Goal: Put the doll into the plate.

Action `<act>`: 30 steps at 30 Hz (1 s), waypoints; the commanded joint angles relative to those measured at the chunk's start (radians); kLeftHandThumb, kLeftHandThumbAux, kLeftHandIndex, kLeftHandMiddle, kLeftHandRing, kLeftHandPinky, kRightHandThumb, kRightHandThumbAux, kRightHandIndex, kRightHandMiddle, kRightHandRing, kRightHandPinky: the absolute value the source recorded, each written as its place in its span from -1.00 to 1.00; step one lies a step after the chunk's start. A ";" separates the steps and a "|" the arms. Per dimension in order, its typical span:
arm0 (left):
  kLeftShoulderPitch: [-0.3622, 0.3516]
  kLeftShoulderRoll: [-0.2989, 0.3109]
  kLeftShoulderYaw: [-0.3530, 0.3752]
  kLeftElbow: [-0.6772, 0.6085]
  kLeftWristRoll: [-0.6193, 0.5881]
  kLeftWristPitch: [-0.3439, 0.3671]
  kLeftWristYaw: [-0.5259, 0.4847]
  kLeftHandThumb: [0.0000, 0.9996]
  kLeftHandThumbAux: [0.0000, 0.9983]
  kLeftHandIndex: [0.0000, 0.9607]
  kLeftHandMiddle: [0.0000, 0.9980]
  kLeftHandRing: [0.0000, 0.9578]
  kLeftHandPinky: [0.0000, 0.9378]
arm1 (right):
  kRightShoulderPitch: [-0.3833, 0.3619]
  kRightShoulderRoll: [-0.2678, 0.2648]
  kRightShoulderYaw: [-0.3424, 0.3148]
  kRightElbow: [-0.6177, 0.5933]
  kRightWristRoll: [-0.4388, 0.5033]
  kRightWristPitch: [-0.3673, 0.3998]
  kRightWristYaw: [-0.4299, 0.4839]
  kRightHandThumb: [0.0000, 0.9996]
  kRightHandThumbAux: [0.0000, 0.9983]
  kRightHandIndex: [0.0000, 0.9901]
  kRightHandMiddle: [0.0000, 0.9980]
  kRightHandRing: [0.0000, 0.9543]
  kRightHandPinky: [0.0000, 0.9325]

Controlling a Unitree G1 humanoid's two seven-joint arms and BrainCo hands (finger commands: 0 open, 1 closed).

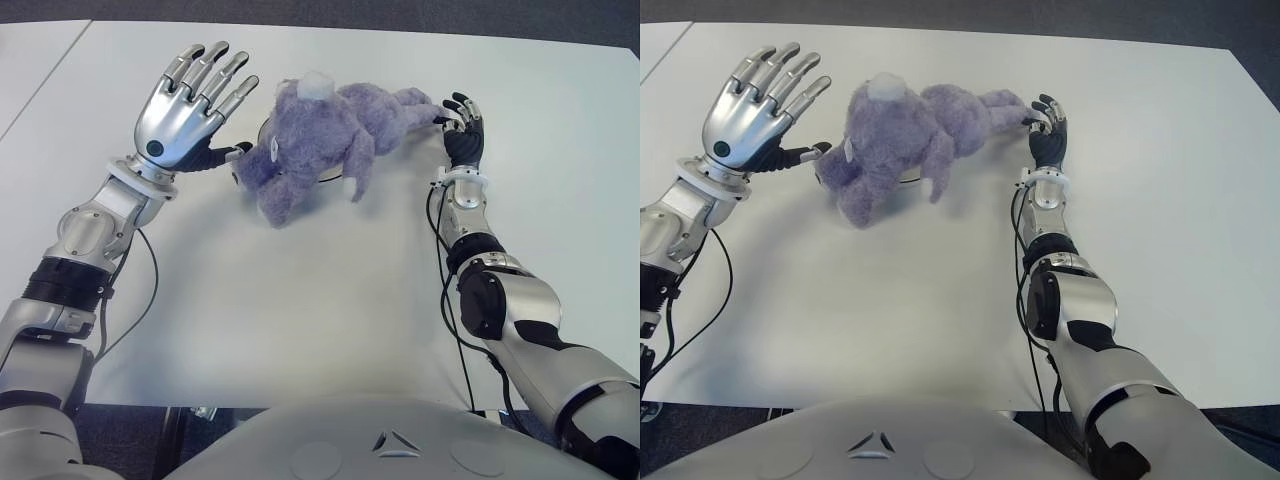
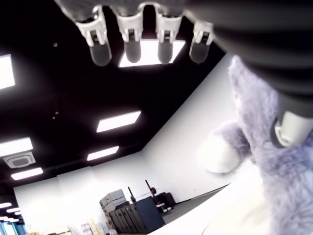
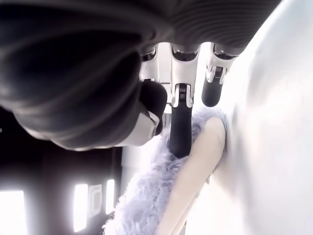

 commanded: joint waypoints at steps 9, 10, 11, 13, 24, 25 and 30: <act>0.019 0.017 0.025 0.064 -0.026 0.017 0.071 -0.50 -0.18 -0.95 -1.00 -1.00 -1.00 | 0.257 0.077 -0.008 0.155 0.026 0.128 0.002 0.90 0.72 -0.66 -0.52 -0.27 -0.74; 0.018 0.016 0.027 0.068 -0.028 0.020 0.076 -0.49 -0.18 -0.95 -1.00 -1.00 -1.00 | 0.257 0.077 -0.009 0.155 0.027 0.128 0.002 0.90 0.72 -0.66 -0.51 -0.28 -0.75; 0.018 0.013 0.031 0.076 -0.031 0.023 0.088 -0.48 -0.18 -0.95 -1.00 -1.00 -1.00 | 0.257 0.077 -0.010 0.155 0.027 0.128 0.002 0.89 0.73 -0.66 -0.51 -0.28 -0.75; 0.017 0.010 0.034 0.085 -0.034 0.026 0.102 -0.47 -0.17 -0.96 -1.00 -1.00 -1.00 | 0.257 0.077 -0.010 0.155 0.027 0.128 0.002 0.87 0.73 -0.66 -0.51 -0.30 -0.76; 0.010 0.007 0.036 0.114 -0.073 0.025 0.109 -0.47 -0.13 -0.96 -1.00 -1.00 -1.00 | 0.255 0.078 -0.011 0.155 0.030 0.131 0.009 0.91 0.69 -0.65 -0.54 -0.24 -0.72; 0.005 0.006 0.033 0.124 -0.077 0.021 0.110 -0.47 -0.13 -0.96 -1.00 -1.00 -1.00 | 0.255 0.079 -0.012 0.155 0.031 0.131 0.010 0.91 0.69 -0.65 -0.54 -0.23 -0.72; -0.007 0.003 0.024 0.149 -0.085 0.014 0.118 -0.47 -0.12 -0.95 -1.00 -1.00 -1.00 | 0.255 0.079 -0.013 0.155 0.031 0.131 0.010 0.95 0.68 -0.64 -0.55 -0.20 -0.72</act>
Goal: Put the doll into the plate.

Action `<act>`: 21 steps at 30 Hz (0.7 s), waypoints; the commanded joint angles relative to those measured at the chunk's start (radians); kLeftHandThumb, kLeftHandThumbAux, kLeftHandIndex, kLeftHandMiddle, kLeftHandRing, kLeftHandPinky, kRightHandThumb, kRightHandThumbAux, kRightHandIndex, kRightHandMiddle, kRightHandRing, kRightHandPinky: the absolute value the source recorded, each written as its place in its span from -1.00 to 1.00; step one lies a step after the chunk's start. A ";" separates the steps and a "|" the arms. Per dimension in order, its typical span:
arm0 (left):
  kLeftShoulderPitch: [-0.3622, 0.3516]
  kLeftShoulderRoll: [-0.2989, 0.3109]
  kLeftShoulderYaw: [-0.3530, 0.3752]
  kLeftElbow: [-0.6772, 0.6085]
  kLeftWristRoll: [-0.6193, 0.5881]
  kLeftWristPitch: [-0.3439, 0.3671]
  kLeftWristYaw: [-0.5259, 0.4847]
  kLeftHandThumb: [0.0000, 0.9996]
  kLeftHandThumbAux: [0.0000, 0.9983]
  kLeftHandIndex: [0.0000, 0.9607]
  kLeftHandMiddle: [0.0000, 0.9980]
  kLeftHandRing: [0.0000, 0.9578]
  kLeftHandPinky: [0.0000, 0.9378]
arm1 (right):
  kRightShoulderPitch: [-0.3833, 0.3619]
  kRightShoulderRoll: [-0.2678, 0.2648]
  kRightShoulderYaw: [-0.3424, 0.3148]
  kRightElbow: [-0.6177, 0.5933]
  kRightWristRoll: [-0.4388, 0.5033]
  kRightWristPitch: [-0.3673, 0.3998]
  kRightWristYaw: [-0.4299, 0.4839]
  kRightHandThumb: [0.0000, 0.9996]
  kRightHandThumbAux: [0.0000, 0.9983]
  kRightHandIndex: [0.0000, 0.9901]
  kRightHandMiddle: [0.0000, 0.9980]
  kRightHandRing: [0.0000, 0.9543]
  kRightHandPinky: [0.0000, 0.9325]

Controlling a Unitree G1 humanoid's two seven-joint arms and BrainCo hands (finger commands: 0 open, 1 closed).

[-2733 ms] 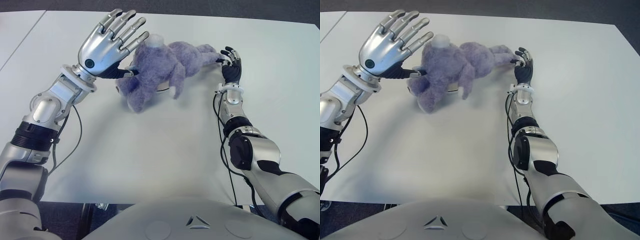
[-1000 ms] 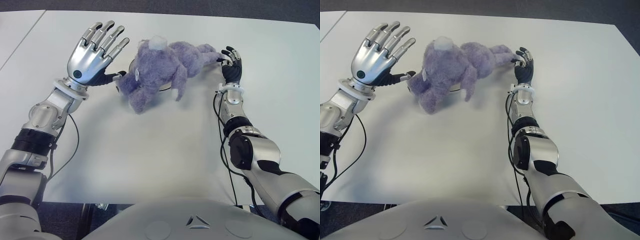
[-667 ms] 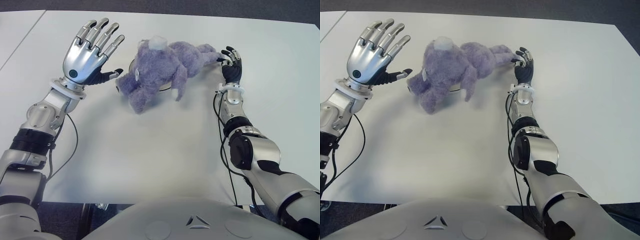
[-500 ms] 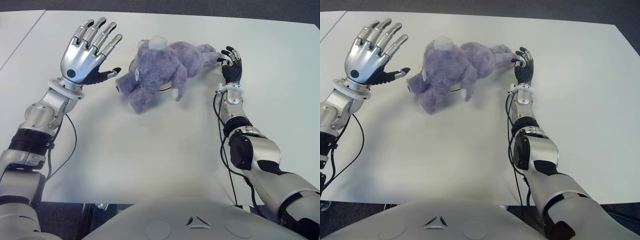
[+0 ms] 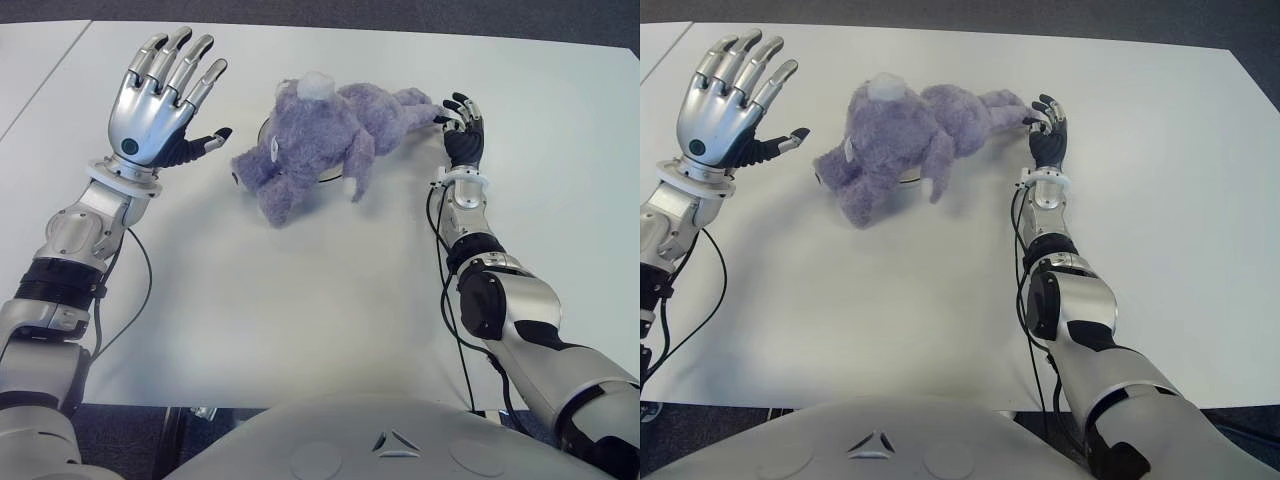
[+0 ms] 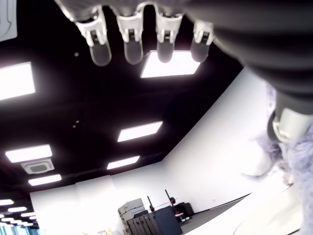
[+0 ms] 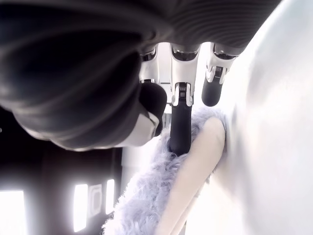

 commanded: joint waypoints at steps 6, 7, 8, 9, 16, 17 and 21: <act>-0.026 -0.016 -0.015 0.094 -0.042 -0.019 0.051 -0.47 -0.11 -0.95 -1.00 -1.00 -1.00 | 0.256 0.076 -0.012 0.155 0.030 0.129 0.009 0.95 0.70 -0.65 -0.56 -0.27 -0.76; -0.026 -0.015 -0.016 0.096 -0.043 -0.019 0.052 -0.47 -0.11 -0.95 -1.00 -1.00 -1.00 | 0.256 0.076 -0.012 0.155 0.030 0.129 0.009 0.94 0.70 -0.65 -0.56 -0.27 -0.76; -0.028 -0.016 -0.017 0.099 -0.048 -0.024 0.051 -0.47 -0.11 -0.95 -1.00 -1.00 -1.00 | 0.257 0.076 -0.012 0.155 0.029 0.128 0.008 0.94 0.71 -0.65 -0.56 -0.27 -0.77; -0.028 -0.016 -0.017 0.101 -0.052 -0.027 0.050 -0.47 -0.11 -0.95 -1.00 -1.00 -1.00 | 0.257 0.076 -0.012 0.155 0.029 0.127 0.007 0.94 0.71 -0.65 -0.56 -0.28 -0.77; -0.041 -0.024 -0.023 0.129 -0.080 -0.050 0.045 -0.46 -0.07 -0.96 -1.00 -1.00 -1.00 | 0.259 0.077 -0.008 0.154 0.025 0.119 0.002 0.91 0.72 -0.65 -0.54 -0.28 -0.75; -0.045 -0.027 -0.024 0.136 -0.083 -0.054 0.045 -0.45 -0.07 -0.96 -1.00 -1.00 -1.00 | 0.258 0.077 -0.008 0.154 0.025 0.121 0.003 0.91 0.72 -0.66 -0.54 -0.28 -0.75; -0.057 -0.036 -0.029 0.156 -0.094 -0.067 0.048 -0.44 -0.05 -0.96 -1.00 -1.00 -1.00 | 0.258 0.076 -0.009 0.155 0.026 0.124 0.004 0.88 0.73 -0.66 -0.53 -0.29 -0.75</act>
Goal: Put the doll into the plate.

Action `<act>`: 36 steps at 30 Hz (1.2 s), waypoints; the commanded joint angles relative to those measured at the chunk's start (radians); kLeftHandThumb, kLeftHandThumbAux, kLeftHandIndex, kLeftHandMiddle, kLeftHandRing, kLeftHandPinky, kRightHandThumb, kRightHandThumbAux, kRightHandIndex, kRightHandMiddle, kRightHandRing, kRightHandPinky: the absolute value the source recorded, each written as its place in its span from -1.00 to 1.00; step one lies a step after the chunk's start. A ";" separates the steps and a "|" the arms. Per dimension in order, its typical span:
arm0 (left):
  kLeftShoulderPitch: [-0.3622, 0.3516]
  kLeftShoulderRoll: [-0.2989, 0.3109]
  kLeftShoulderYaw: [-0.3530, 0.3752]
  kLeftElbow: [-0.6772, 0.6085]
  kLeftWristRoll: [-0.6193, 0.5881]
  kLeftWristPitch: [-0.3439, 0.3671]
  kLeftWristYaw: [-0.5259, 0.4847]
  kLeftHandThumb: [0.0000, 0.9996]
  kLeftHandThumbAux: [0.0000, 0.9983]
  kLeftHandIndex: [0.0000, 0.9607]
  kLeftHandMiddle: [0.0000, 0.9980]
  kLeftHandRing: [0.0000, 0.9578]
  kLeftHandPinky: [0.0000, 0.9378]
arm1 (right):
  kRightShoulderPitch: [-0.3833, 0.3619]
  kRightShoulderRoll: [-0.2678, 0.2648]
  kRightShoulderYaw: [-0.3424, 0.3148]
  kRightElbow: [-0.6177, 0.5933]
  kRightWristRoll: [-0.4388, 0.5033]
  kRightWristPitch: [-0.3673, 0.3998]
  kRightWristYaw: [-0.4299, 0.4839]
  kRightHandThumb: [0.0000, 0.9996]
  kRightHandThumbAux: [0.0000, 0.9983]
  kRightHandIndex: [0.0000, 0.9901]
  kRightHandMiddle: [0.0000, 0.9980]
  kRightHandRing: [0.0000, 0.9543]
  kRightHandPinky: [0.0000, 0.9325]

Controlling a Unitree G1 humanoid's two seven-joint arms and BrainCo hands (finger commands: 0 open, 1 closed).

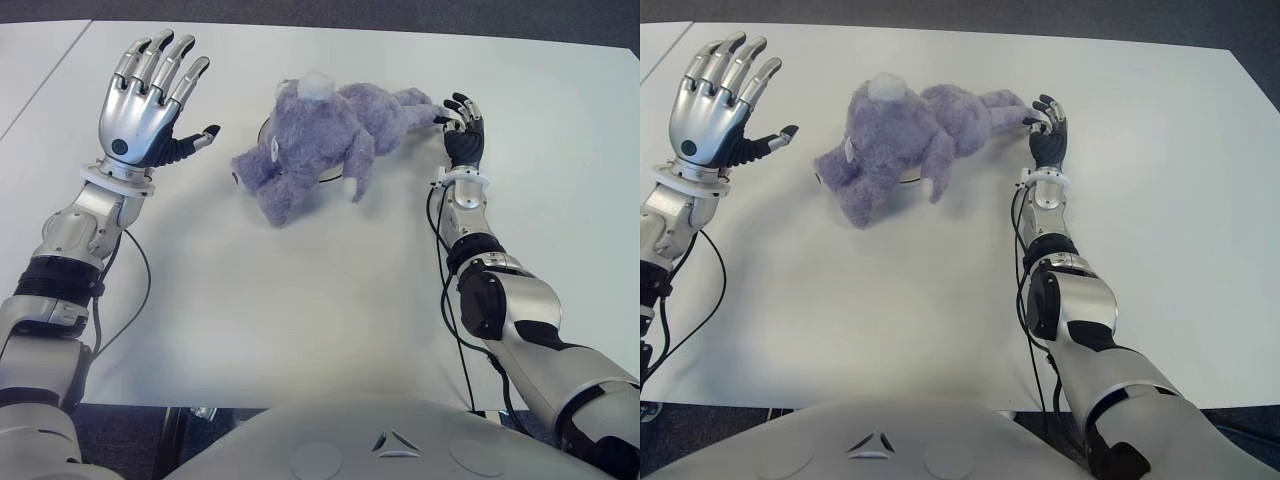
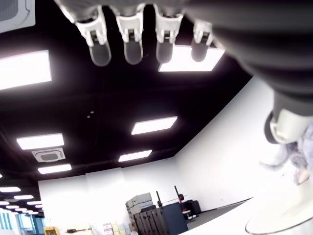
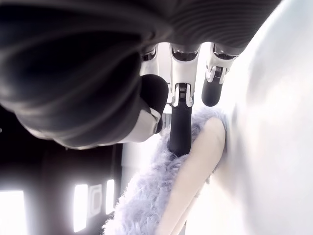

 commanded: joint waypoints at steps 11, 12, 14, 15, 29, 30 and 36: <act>-0.036 -0.045 -0.032 0.081 -0.039 -0.046 0.038 -0.46 0.00 -0.95 -1.00 -1.00 -1.00 | 0.257 0.077 -0.013 0.155 0.030 0.129 0.003 0.89 0.72 -0.66 -0.51 -0.25 -0.74; -0.036 -0.045 -0.032 0.082 -0.040 -0.047 0.039 -0.45 0.00 -0.95 -1.00 -1.00 -1.00 | 0.257 0.077 -0.013 0.155 0.030 0.129 0.003 0.89 0.72 -0.66 -0.51 -0.25 -0.74; -0.036 -0.049 -0.031 0.085 -0.044 -0.048 0.039 -0.43 0.01 -0.95 -1.00 -1.00 -1.00 | 0.258 0.076 -0.011 0.155 0.028 0.130 0.001 0.89 0.72 -0.66 -0.50 -0.25 -0.74; -0.037 -0.050 -0.032 0.086 -0.044 -0.049 0.040 -0.42 0.01 -0.94 -1.00 -1.00 -1.00 | 0.257 0.076 -0.011 0.155 0.027 0.130 0.000 0.89 0.72 -0.66 -0.50 -0.25 -0.75; -0.025 -0.053 -0.022 0.101 -0.055 -0.038 0.028 -0.35 0.07 -0.92 -1.00 -1.00 -1.00 | 0.258 0.078 -0.020 0.154 0.037 0.121 0.016 0.95 0.71 -0.66 -0.53 -0.22 -0.71; -0.025 -0.053 -0.022 0.102 -0.055 -0.039 0.028 -0.35 0.07 -0.92 -1.00 -1.00 -1.00 | 0.258 0.078 -0.020 0.154 0.037 0.120 0.016 0.96 0.71 -0.66 -0.53 -0.21 -0.70; -0.024 -0.061 -0.023 0.119 -0.065 -0.043 0.029 -0.34 0.10 -0.90 -1.00 -1.00 -1.00 | 0.258 0.076 -0.014 0.154 0.030 0.121 0.010 0.99 0.70 -0.65 -0.53 -0.21 -0.72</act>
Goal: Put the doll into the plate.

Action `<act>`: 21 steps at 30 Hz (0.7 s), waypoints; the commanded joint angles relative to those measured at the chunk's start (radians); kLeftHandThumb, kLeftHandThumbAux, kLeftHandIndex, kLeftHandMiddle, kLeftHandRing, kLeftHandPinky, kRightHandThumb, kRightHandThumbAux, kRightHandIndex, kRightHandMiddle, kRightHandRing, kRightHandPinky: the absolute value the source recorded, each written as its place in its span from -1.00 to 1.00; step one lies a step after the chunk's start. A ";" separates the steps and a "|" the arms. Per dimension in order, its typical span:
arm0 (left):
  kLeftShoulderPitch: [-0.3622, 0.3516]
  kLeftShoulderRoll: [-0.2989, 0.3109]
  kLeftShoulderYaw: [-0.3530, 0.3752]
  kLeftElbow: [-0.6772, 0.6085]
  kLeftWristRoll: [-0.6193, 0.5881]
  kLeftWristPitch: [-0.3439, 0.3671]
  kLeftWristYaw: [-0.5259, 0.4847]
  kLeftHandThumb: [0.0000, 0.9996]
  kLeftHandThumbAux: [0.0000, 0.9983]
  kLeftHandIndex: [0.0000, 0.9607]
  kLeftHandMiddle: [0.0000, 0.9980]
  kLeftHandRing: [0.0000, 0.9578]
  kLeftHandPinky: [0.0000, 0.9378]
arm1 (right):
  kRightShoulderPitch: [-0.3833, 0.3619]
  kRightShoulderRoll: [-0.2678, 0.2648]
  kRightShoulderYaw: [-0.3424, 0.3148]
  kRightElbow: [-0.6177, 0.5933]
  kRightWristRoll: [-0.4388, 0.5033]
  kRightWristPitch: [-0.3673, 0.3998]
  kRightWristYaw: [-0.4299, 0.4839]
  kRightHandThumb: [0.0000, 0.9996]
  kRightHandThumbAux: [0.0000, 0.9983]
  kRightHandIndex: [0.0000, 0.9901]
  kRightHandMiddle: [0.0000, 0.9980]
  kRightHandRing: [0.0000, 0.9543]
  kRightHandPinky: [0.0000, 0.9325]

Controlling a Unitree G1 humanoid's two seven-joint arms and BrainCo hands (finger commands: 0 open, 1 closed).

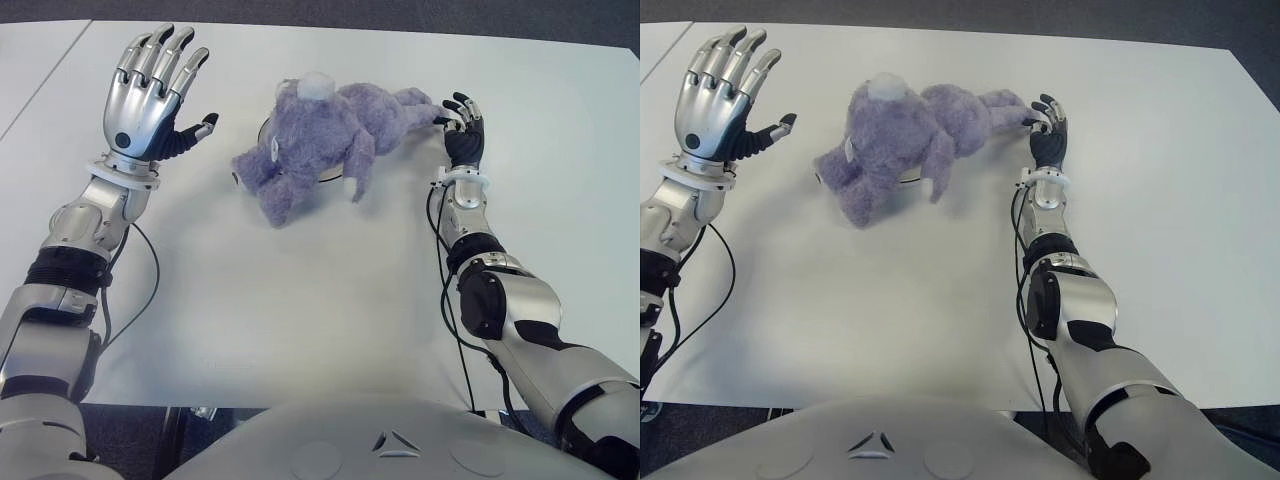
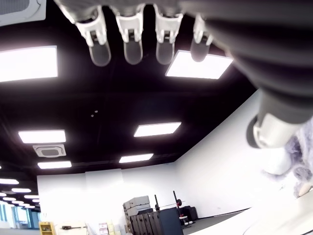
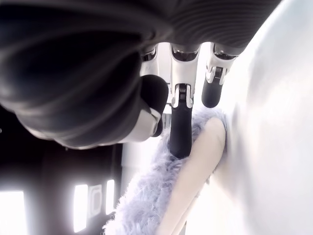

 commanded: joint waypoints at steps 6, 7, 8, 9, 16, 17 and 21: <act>0.014 -0.042 -0.015 0.068 -0.041 -0.005 0.019 -0.29 0.11 -0.90 -1.00 -1.00 -1.00 | 0.257 0.074 -0.010 0.155 0.027 0.123 0.004 0.98 0.70 -0.66 -0.53 -0.23 -0.74; 0.010 -0.049 -0.016 0.080 -0.044 -0.005 0.024 -0.28 0.11 -0.90 -1.00 -1.00 -1.00 | 0.257 0.074 -0.010 0.155 0.027 0.123 0.004 0.97 0.70 -0.66 -0.53 -0.22 -0.74; 0.008 -0.054 -0.017 0.089 -0.046 -0.004 0.027 -0.28 0.11 -0.90 -1.00 -1.00 -1.00 | 0.258 0.074 -0.010 0.155 0.027 0.122 0.004 0.97 0.70 -0.66 -0.53 -0.22 -0.74; 0.006 -0.056 -0.018 0.094 -0.047 -0.004 0.029 -0.27 0.11 -0.90 -1.00 -1.00 -1.00 | 0.258 0.074 -0.010 0.155 0.027 0.122 0.004 0.97 0.70 -0.66 -0.53 -0.22 -0.75; -0.043 -0.111 -0.038 0.196 -0.053 -0.007 0.062 -0.30 0.14 -0.89 -1.00 -1.00 -1.00 | 0.258 0.075 -0.012 0.154 0.029 0.119 0.004 0.96 0.69 -0.65 -0.53 -0.20 -0.73; -0.060 -0.132 -0.043 0.230 -0.058 -0.007 0.066 -0.32 0.15 -0.89 -1.00 -1.00 -1.00 | 0.258 0.075 -0.012 0.154 0.029 0.119 0.005 0.96 0.69 -0.65 -0.53 -0.20 -0.73; -0.105 -0.177 -0.052 0.319 -0.073 -0.016 0.064 -0.51 0.22 -0.86 -1.00 -1.00 -1.00 | 0.259 0.074 -0.011 0.154 0.028 0.120 0.004 0.97 0.70 -0.65 -0.55 -0.21 -0.73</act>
